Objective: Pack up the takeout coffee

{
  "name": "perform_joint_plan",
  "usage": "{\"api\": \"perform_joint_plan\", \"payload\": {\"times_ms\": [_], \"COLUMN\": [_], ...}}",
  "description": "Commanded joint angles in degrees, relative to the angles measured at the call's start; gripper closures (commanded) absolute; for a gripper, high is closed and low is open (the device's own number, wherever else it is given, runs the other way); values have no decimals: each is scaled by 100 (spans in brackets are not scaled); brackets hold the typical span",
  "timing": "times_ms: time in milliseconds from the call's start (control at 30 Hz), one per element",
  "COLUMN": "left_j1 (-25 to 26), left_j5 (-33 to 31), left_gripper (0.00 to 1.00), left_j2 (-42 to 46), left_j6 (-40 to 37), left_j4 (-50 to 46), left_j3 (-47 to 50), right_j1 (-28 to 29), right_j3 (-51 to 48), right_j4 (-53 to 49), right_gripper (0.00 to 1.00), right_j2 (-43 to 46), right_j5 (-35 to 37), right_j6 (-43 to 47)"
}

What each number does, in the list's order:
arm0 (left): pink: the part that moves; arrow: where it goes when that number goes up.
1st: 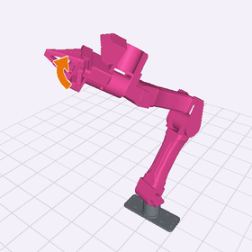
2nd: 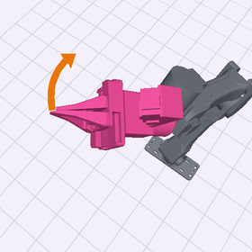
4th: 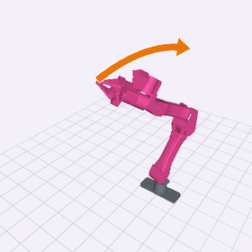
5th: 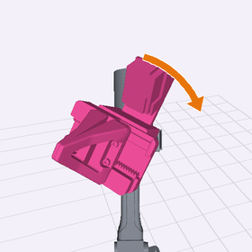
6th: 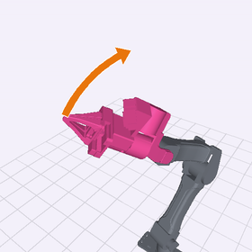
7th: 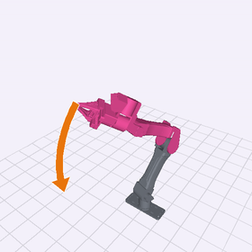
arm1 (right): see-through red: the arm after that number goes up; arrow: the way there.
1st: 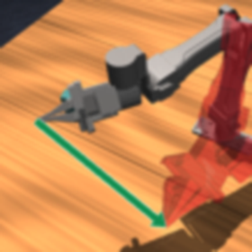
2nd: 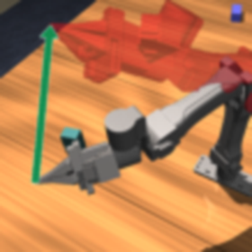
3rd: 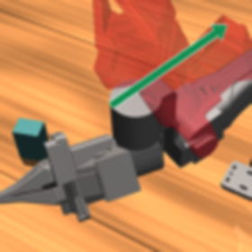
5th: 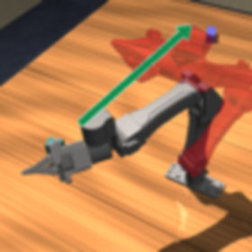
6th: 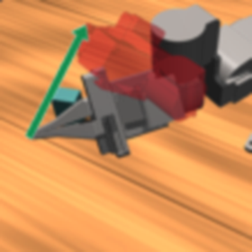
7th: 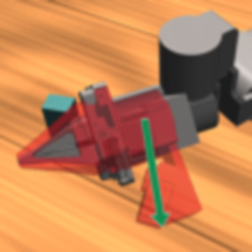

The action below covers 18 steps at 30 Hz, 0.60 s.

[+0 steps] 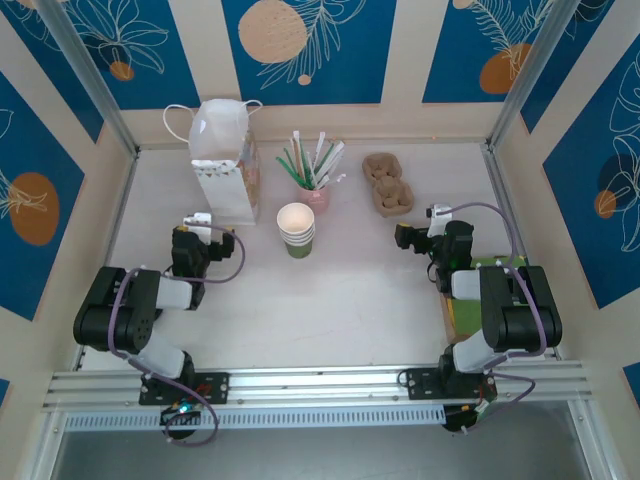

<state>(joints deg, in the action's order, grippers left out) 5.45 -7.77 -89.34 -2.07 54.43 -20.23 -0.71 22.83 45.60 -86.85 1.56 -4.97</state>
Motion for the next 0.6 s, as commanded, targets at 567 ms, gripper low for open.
{"api": "perform_joint_plan", "payload": {"times_ms": [567], "left_j1": [-53], "left_j5": [150], "left_gripper": [0], "left_j2": [-22], "left_j6": [-66], "left_j4": [-47], "left_j3": [-108], "right_j1": [1], "right_j3": [130], "right_j4": [1], "right_gripper": [1], "right_j2": [-43], "right_j5": [13], "right_j6": [-34]}}
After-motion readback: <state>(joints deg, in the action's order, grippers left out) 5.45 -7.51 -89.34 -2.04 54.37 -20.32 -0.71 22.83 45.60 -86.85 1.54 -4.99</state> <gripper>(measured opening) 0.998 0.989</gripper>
